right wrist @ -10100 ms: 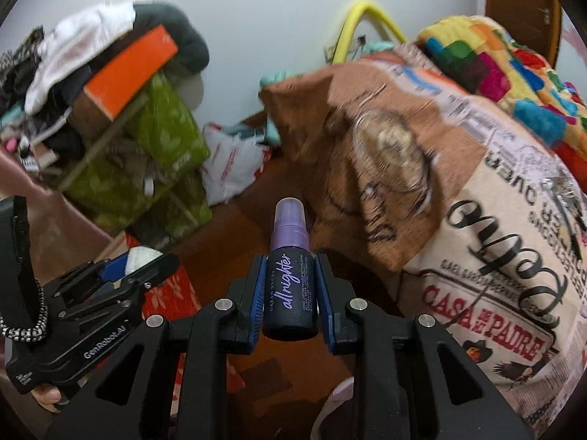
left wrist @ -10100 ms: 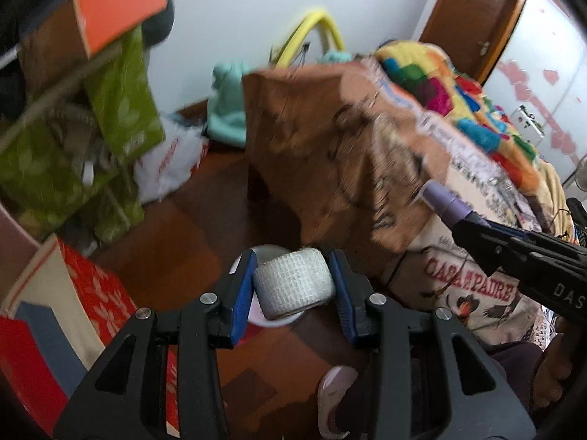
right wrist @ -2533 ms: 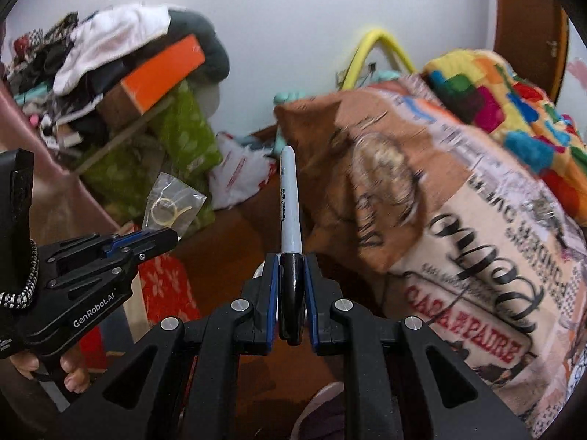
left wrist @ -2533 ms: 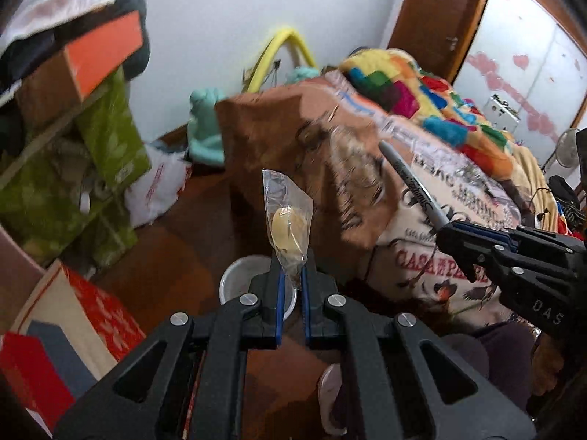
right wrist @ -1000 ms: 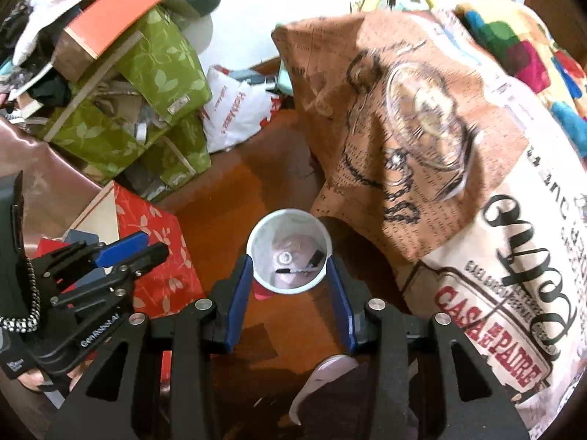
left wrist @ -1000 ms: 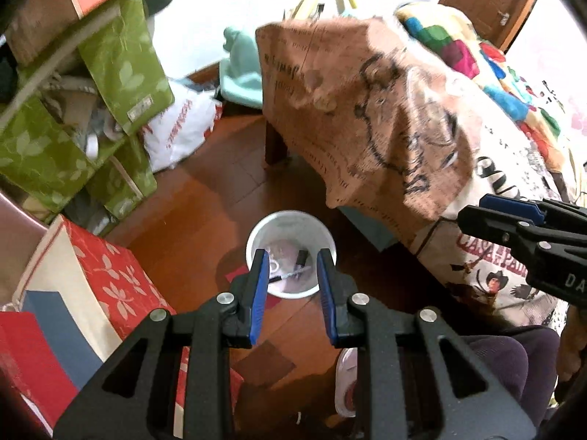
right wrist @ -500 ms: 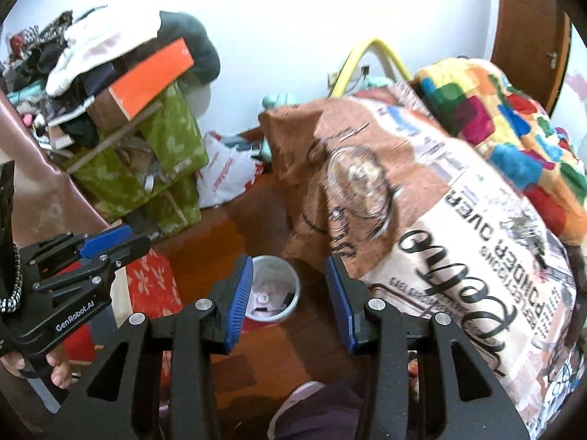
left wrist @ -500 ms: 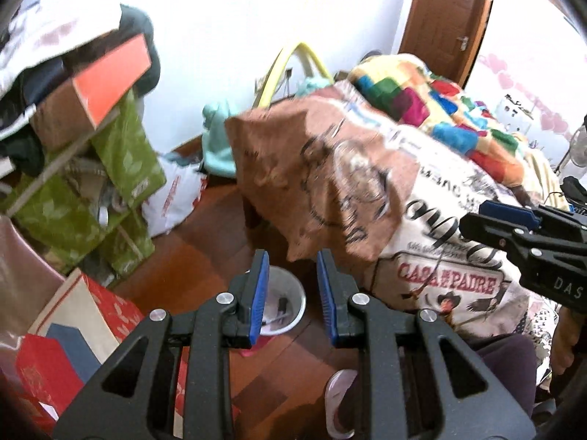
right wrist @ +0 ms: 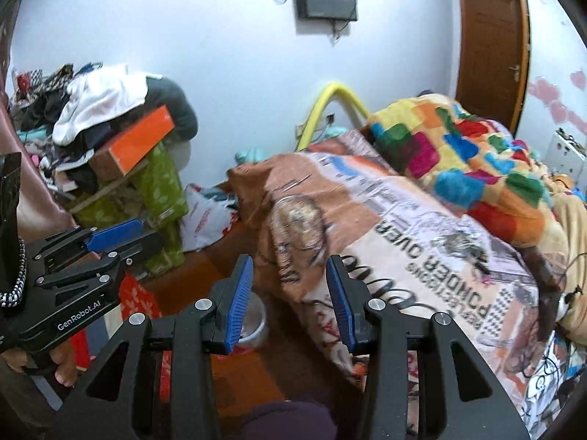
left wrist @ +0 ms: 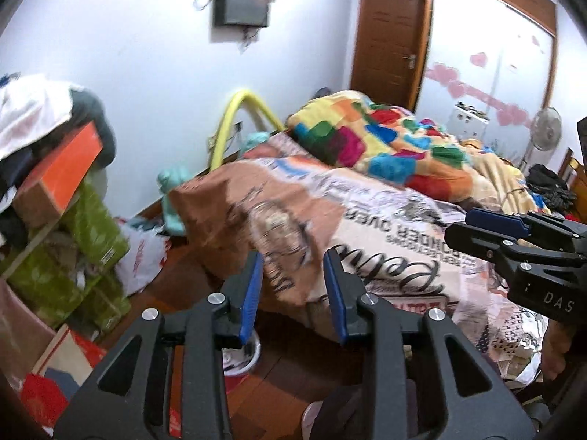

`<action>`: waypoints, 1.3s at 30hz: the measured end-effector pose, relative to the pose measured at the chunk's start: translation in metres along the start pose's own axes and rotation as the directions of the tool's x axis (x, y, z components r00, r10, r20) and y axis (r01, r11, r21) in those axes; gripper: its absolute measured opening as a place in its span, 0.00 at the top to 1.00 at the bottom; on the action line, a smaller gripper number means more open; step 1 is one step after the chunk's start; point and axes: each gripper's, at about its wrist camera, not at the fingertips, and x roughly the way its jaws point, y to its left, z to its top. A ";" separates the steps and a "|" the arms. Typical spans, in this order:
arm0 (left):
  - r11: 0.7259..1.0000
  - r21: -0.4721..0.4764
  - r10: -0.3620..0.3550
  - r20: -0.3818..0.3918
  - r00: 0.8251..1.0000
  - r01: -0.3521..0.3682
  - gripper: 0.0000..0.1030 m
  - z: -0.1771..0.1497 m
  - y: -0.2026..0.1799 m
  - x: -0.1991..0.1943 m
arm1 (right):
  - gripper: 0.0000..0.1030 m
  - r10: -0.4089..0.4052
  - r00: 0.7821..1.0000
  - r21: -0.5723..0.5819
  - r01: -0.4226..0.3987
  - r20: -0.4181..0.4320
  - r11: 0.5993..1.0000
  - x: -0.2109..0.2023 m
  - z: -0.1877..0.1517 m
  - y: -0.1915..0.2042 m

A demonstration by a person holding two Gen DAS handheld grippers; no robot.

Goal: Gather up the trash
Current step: 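Move both open tools back over the remaining items on the bed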

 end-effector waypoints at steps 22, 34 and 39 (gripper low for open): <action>0.961 0.161 -0.203 -0.137 0.970 0.223 0.62 0.048 -0.173 0.132 | 0.63 -0.252 0.964 0.299 0.266 -0.084 0.917 -0.024 -0.039 -0.226; 0.942 0.162 -0.248 -0.261 0.933 0.295 0.62 0.049 -0.218 0.250 | 0.63 -0.217 0.953 0.338 0.279 -0.210 0.899 0.049 -0.054 -0.303; 0.937 0.163 -0.251 -0.297 0.921 0.308 0.63 0.039 -0.222 0.291 | 0.63 -0.199 0.944 0.305 0.276 -0.262 0.911 0.099 -0.055 -0.326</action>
